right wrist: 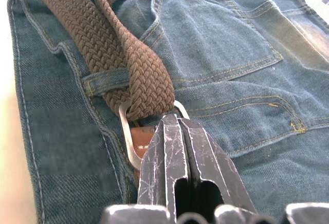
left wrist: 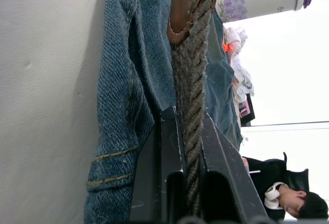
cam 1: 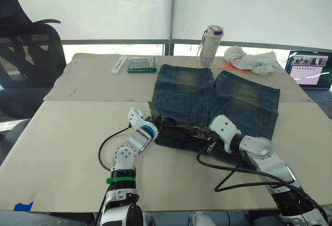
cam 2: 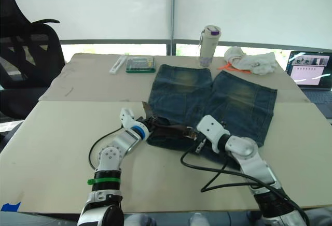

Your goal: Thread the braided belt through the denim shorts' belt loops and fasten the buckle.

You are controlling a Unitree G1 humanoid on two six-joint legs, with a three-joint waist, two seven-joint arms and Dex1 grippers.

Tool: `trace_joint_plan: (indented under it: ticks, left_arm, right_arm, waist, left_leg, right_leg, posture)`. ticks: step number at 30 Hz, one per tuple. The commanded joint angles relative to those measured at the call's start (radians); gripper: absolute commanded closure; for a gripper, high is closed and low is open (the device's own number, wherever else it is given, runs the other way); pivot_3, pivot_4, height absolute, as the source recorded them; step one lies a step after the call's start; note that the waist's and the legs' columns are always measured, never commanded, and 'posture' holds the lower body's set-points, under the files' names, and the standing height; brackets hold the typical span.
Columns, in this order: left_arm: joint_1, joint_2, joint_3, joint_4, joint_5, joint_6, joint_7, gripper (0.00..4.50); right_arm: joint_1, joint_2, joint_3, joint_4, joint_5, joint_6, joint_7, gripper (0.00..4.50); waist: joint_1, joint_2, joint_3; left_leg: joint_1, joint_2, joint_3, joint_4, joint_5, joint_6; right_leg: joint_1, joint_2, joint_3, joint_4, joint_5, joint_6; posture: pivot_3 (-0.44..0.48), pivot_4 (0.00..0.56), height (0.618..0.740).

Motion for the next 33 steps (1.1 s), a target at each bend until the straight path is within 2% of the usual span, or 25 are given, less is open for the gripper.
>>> trace_joint_plan:
  ticks: [1,14,25,33]
  left_arm:
    - [0.003,-0.042,-0.005,0.006,0.000,0.006,0.004,4.50]
    - [-0.013,0.016,0.001,0.020,0.052,-0.015,-0.047,4.50]
    - [-0.021,0.034,0.041,0.062,0.107,-0.095,-0.022,4.50]
    - [-0.021,0.027,0.046,0.069,0.106,-0.110,-0.004,4.50]
  right_arm:
    - [-0.026,0.011,-0.002,-0.001,-0.008,-0.008,-0.002,4.49]
    - [-0.049,0.061,0.032,0.134,-0.023,-0.073,0.027,4.49]
    - [0.008,0.072,0.008,0.161,0.019,-0.147,0.073,4.49]
    - [-0.009,0.050,0.010,0.206,0.000,-0.168,0.103,4.49]
  waist:
    - [0.000,0.000,0.000]
    - [-0.001,0.000,0.000]
    - [-0.002,0.000,0.000]
    - [-0.006,0.000,0.000]
  left_leg:
    - [0.000,0.000,0.000,0.000,0.000,0.000]
    - [0.000,0.000,0.000,0.000,0.000,0.000]
    - [0.001,0.000,0.000,0.000,0.000,-0.001]
    - [0.004,0.001,0.000,-0.001,0.000,0.000]
  right_leg:
    - [0.000,0.000,0.000,0.000,0.000,0.000]
    - [0.000,0.000,0.000,0.000,0.000,0.000]
    - [0.001,0.000,0.000,0.000,0.000,0.000]
    - [0.002,0.000,0.000,0.000,0.000,-0.001]
  posture:
    - [0.000,0.150,0.737]
    - [0.000,0.150,0.737]
    - [0.000,0.150,0.737]
    - [0.000,0.150,0.737]
